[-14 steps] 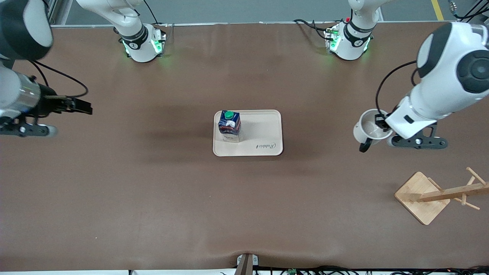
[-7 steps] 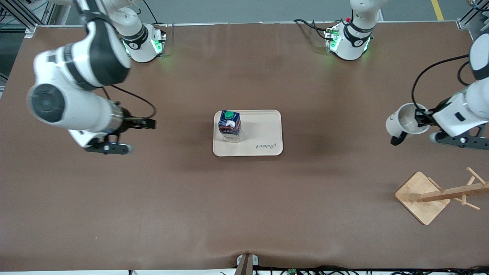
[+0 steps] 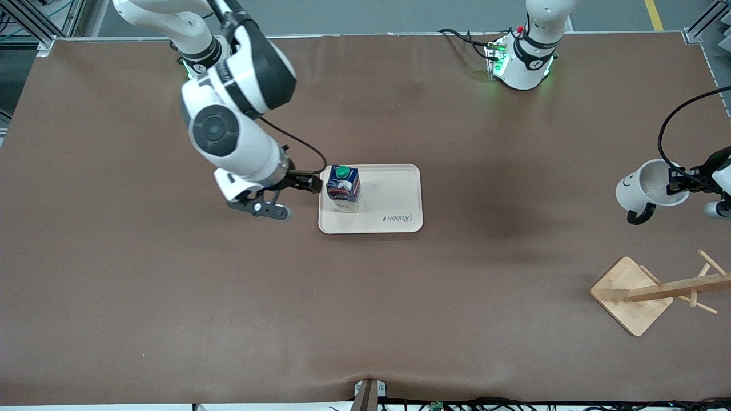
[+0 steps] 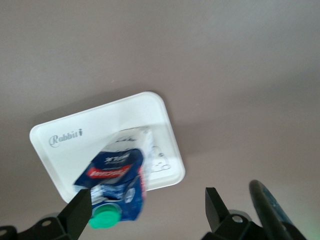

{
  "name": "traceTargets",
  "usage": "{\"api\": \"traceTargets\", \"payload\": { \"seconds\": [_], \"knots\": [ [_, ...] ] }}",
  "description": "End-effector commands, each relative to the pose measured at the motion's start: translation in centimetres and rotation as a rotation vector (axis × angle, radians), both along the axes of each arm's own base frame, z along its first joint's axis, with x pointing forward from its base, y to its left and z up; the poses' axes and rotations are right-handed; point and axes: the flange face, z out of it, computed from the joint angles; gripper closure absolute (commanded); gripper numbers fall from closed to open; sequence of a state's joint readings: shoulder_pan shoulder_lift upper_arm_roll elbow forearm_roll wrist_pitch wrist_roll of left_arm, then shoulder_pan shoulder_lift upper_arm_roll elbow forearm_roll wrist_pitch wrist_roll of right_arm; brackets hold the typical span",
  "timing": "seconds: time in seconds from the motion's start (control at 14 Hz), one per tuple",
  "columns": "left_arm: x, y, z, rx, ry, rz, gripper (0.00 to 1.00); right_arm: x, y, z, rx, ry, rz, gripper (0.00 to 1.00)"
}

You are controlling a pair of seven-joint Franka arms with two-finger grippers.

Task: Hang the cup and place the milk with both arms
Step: 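Grasp the milk carton with the right gripper and lift it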

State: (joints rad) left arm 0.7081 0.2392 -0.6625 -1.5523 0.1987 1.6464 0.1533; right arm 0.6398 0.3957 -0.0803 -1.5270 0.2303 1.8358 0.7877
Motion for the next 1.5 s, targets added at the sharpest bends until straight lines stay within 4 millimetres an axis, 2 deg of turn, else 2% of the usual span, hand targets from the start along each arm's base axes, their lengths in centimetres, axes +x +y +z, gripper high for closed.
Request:
{"api": "traceTargets", "payload": {
  "seconds": [0.0, 0.14, 0.21, 0.36, 0.5, 0.57, 0.71, 0.86, 0.93, 1.07, 1.14, 1.29, 1.43],
  "knots": [
    [0.8, 2.7, -0.5, -0.035, -0.044, 0.006, 1.0, -1.9, 4.3, -1.6, 0.002, 0.0, -0.046, 0.0],
    [1.3, 4.5, -1.7, -0.053, -0.062, -0.036, 1.0, -3.0, 6.1, -2.8, -0.006, 0.005, -0.042, 0.0],
    [1.4, 5.0, -1.8, -0.056, -0.071, -0.049, 1.0, -3.8, 7.4, -3.7, -0.016, -0.001, -0.04, 0.0],
    [1.8, 5.1, -2.1, -0.055, -0.087, -0.066, 1.0, -4.1, 8.8, -5.1, -0.017, -0.02, -0.059, 0.0],
    [2.1, 6.0, -2.6, -0.057, -0.098, -0.101, 1.0, -4.2, 8.7, -6.2, -0.046, -0.02, -0.046, 0.0],
    [2.0, 7.0, -2.8, -0.053, -0.103, -0.096, 1.0, -4.2, 8.5, -7.1, -0.072, -0.021, -0.036, 0.0],
    [2.5, 8.0, -2.0, -0.052, -0.13, -0.118, 1.0, -4.3, 8.6, -8.6, -0.094, -0.014, -0.031, 0.02],
    [3.1, 8.9, -1.6, -0.061, -0.148, -0.147, 1.0, -4.1, 8.2, -8.8, -0.101, -0.007, -0.034, 0.91],
    [3.0, 9.4, -1.7, -0.057, -0.147, -0.148, 1.0, -3.9, 8.0, -8.5, -0.098, -0.009, -0.035, 1.0],
    [2.9, 10.6, -1.9, -0.055, -0.147, -0.134, 1.0, -3.2, 7.4, -7.3, -0.086, -0.018, -0.039, 1.0],
    [3.0, 10.9, -2.0, -0.058, -0.15, -0.13, 1.0, -2.4, 6.5, -6.4, -0.085, -0.008, -0.052, 1.0],
    [3.5, 11.4, -1.8, -0.065, -0.164, -0.125, 1.0, -1.6, 5.7, -4.1, -0.083, 0.009, -0.061, 1.0],
    [3.6, 11.5, -1.9, -0.066, -0.164, -0.126, 1.0, -0.9, 5.0, -3.1, -0.08, 0.011, -0.072, 1.0]
  ]
}}
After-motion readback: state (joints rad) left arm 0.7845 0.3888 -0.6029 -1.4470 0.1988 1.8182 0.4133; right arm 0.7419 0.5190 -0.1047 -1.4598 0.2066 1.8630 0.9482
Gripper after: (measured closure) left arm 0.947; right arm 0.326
